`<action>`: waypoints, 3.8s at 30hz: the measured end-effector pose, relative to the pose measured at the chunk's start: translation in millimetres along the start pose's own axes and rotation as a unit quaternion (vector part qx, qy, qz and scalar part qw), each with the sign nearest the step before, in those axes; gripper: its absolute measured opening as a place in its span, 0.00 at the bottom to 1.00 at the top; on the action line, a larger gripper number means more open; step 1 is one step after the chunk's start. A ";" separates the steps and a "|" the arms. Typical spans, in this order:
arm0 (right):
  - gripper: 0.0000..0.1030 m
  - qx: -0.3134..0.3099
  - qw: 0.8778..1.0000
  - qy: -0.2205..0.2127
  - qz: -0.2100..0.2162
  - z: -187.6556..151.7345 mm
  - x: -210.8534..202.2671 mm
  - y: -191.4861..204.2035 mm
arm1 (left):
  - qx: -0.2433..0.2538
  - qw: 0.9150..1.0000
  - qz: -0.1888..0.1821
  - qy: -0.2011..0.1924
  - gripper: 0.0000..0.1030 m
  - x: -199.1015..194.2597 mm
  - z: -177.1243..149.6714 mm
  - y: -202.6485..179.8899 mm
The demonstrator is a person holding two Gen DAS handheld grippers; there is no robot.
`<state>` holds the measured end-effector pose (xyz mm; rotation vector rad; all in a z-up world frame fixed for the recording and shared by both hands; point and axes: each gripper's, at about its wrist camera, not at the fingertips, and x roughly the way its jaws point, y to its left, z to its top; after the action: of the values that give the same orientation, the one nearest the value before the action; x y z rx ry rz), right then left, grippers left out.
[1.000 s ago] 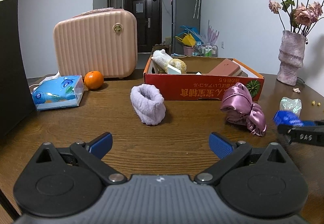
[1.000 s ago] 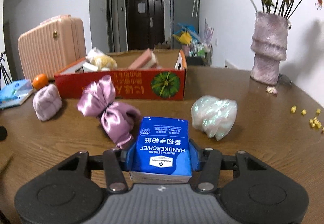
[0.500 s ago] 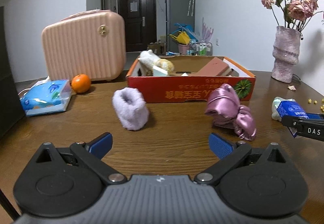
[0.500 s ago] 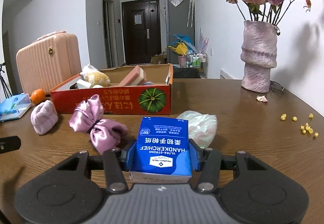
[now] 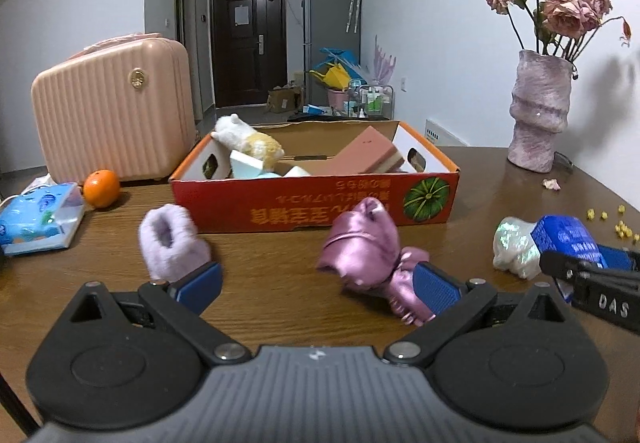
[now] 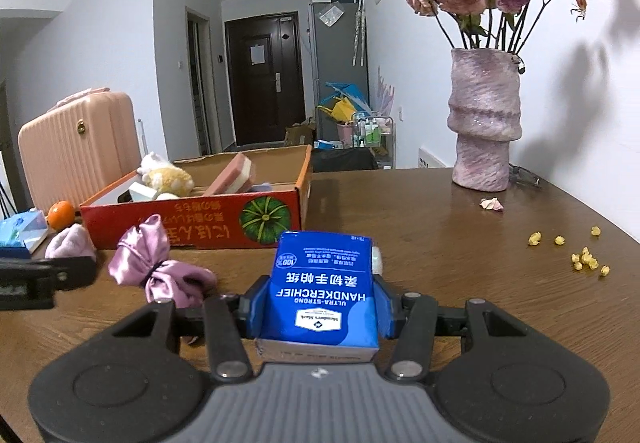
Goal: Organize soft objects
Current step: 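Grasp the pink satin scrunchie with the left gripper while the right holds the handkerchief pack, then carry the scrunchie and handkerchief pack in both grippers over the cardboard box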
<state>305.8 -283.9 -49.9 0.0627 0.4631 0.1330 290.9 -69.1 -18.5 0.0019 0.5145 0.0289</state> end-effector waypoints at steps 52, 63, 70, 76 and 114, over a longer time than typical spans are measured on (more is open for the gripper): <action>0.50 0.011 1.000 -0.002 -0.029 -4.8 22.0 -15.4 | 0.045 0.999 0.002 0.015 0.57 79.5 -11.3 -31.7; 0.50 0.009 1.000 -0.007 -0.022 -4.5 18.9 -13.4 | 0.037 0.999 0.012 -0.023 0.56 52.5 -13.1 -12.6; 0.50 0.003 1.000 -0.016 -0.020 -5.2 16.0 -11.6 | 0.036 0.998 0.020 -0.046 0.56 32.5 -17.2 0.1; 0.50 -0.008 0.999 -0.033 -0.012 -5.7 9.8 -5.1 | 0.032 0.998 0.028 -0.056 0.56 18.9 -20.5 13.4; 0.50 -0.017 0.996 -0.083 0.004 4.0 29.9 81.2 | -0.026 0.993 0.047 -0.102 0.56 7.8 9.4 68.9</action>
<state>324.8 -199.5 -52.1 0.0413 0.2940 0.1432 300.5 0.1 -13.5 -0.0213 0.3081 0.1325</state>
